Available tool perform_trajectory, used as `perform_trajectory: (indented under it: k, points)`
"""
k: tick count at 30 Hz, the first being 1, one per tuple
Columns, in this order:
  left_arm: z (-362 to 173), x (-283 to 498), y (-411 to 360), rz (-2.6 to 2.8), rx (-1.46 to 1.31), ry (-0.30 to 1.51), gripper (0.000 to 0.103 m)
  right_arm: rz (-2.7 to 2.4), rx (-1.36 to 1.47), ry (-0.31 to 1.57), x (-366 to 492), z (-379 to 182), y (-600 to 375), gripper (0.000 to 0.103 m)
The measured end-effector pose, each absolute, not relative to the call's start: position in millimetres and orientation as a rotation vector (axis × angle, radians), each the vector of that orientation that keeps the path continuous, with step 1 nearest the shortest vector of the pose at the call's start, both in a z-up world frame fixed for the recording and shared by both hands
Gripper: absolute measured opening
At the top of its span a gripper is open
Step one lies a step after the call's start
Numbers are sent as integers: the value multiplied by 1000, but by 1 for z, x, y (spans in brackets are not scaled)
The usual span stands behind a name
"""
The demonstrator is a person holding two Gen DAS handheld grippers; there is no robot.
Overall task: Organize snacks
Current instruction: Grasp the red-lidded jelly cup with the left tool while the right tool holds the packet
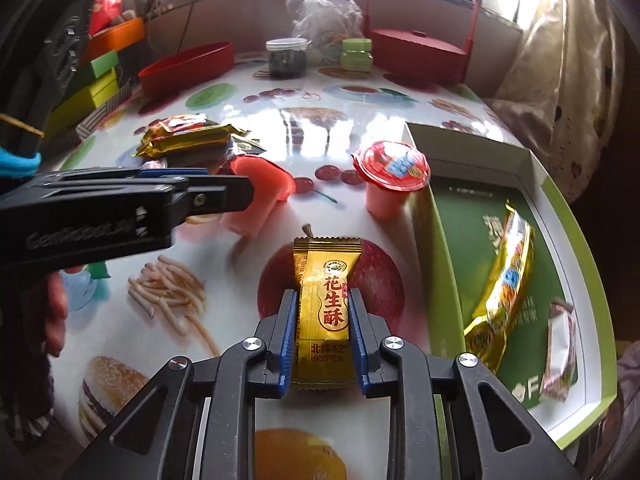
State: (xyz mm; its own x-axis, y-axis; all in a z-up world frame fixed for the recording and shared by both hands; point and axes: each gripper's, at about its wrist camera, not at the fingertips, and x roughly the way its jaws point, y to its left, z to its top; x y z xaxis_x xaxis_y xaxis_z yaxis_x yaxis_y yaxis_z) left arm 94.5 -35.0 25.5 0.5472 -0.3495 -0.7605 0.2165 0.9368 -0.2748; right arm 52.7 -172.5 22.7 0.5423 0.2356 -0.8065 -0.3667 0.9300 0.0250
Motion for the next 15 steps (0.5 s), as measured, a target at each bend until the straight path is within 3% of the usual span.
perform_trajectory:
  k: [15]
  points:
    - [14,117,-57,-280,-88,990,43,389,-112,924,47,22,-180,23]
